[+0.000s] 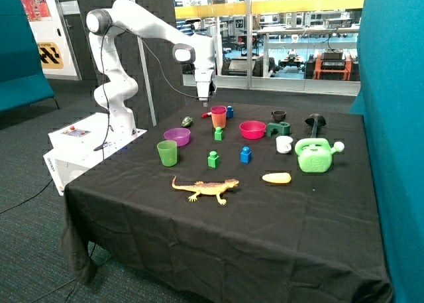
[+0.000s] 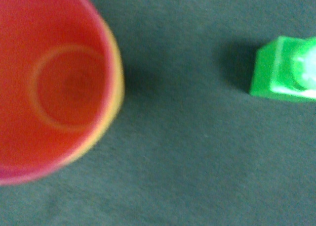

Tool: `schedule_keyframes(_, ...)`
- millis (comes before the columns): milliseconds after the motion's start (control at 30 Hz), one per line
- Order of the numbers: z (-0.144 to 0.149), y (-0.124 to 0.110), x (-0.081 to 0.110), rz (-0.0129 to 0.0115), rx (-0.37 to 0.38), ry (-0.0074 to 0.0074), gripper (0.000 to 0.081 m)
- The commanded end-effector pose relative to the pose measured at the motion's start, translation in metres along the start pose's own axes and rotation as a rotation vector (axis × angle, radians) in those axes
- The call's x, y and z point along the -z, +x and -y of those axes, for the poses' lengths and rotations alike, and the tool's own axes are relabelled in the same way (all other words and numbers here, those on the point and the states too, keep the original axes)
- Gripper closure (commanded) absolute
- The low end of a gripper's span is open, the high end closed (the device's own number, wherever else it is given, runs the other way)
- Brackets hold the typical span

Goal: Stack the cups

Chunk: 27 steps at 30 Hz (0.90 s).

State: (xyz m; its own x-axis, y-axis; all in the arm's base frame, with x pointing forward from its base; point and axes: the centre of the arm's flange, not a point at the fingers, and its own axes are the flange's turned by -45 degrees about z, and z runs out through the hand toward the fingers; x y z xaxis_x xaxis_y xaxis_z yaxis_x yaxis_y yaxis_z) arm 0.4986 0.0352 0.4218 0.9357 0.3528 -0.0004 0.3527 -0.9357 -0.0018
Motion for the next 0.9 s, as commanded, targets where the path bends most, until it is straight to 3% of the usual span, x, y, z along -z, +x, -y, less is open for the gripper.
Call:
schedule_keyframes(0, -0.03, -0.017, 0.001, -0.0004, -0.07, -0.0018, 0.0332)
schedule_keyframes(867, -0.095, -0.053, -0.01, -0.0006, -0.192, -0.0018, 0.0332)
